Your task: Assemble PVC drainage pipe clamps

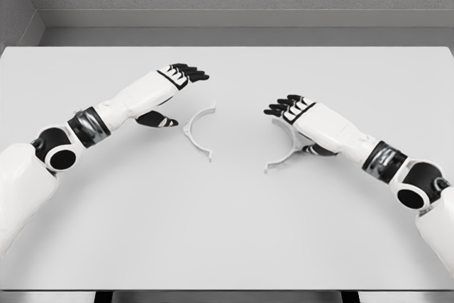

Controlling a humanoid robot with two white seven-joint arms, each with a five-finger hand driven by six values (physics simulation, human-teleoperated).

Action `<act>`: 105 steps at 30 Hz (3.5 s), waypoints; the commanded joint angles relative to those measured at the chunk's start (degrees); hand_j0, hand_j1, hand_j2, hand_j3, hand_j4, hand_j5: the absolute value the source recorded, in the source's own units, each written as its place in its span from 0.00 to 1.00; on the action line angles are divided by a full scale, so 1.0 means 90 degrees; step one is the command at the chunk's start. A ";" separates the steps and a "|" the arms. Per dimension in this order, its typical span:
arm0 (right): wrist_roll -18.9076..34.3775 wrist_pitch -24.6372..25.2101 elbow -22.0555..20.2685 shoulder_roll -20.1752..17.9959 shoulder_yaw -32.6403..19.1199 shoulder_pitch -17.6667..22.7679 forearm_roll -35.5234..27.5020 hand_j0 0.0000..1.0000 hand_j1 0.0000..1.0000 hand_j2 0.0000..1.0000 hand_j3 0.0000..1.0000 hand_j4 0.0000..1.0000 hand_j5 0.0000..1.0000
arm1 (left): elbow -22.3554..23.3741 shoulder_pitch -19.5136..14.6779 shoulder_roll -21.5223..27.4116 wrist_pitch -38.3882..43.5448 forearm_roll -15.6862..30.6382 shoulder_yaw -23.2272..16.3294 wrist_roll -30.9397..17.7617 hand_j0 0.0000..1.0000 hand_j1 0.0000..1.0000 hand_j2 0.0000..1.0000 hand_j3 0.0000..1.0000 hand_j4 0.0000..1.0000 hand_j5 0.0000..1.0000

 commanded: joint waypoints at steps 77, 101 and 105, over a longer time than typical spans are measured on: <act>0.0000 -0.0264 -0.0955 -0.0266 -0.2370 0.0937 -0.1514 1.00 1.00 1.00 1.00 1.00 1.00 | 0.0716 -0.0137 -0.0659 0.0002 -0.0224 -0.0172 0.0003 1.00 1.00 1.00 1.00 1.00 1.00; -0.0009 -0.0286 -0.0945 -0.0217 -0.2849 0.1445 -0.1514 1.00 1.00 1.00 1.00 1.00 1.00 | 0.0765 -0.0088 -0.0962 0.0002 -0.0234 -0.0162 0.0003 1.00 1.00 1.00 1.00 1.00 1.00; -0.0009 -0.0286 -0.0916 -0.0217 -0.2839 0.1416 -0.1514 1.00 1.00 1.00 1.00 1.00 1.00 | 0.0756 -0.0078 -0.0981 0.0002 -0.0234 -0.0162 0.0003 1.00 1.00 1.00 1.00 1.00 1.00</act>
